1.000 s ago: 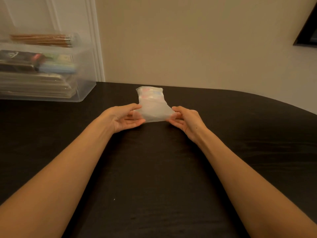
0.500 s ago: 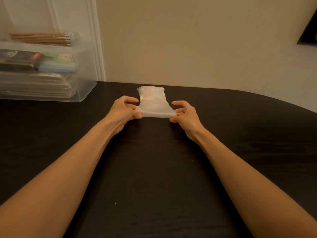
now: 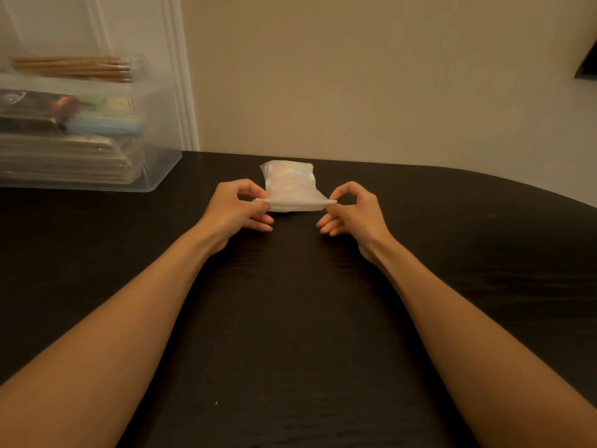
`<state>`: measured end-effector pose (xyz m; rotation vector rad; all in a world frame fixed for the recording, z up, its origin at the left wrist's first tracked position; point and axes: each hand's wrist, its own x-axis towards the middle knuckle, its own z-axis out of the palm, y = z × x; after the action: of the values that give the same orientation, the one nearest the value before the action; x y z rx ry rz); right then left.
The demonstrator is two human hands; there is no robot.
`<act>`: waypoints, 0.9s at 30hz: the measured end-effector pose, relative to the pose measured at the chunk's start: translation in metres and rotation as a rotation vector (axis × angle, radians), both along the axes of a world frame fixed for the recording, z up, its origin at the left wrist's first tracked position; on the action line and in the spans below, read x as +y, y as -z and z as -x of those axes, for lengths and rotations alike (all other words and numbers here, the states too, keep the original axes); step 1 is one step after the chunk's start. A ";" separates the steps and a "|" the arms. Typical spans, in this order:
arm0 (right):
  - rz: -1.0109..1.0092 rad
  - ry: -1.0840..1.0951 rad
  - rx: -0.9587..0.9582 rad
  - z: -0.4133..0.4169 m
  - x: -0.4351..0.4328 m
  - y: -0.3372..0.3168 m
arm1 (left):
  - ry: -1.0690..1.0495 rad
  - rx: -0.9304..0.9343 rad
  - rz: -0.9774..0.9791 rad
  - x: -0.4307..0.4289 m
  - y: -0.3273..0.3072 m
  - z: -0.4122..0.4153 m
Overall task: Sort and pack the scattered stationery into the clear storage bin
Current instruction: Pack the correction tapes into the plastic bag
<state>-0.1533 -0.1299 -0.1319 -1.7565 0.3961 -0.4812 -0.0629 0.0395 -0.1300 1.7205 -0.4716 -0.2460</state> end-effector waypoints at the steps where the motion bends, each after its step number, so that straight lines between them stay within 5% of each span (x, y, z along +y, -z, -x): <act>1: -0.065 -0.034 -0.004 0.001 0.000 -0.002 | 0.030 0.083 0.054 0.000 -0.001 0.001; 6: -0.386 -0.105 -0.048 0.000 -0.001 -0.006 | 0.065 0.319 0.240 -0.002 -0.006 -0.004; 13: -0.145 -0.089 -0.020 -0.008 -0.011 0.002 | 0.040 0.187 0.080 0.000 -0.005 -0.009; 24: 0.814 0.085 0.037 -0.026 -0.012 0.008 | 0.074 -0.656 -0.399 -0.001 0.005 -0.027; 27: 0.929 0.052 0.043 -0.028 -0.012 0.010 | 0.062 -0.829 -0.446 -0.003 0.009 -0.031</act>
<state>-0.1249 -0.1416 -0.1422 -2.6574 0.2565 -0.7352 -0.0320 0.0369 -0.1391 2.2138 -1.1371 0.3726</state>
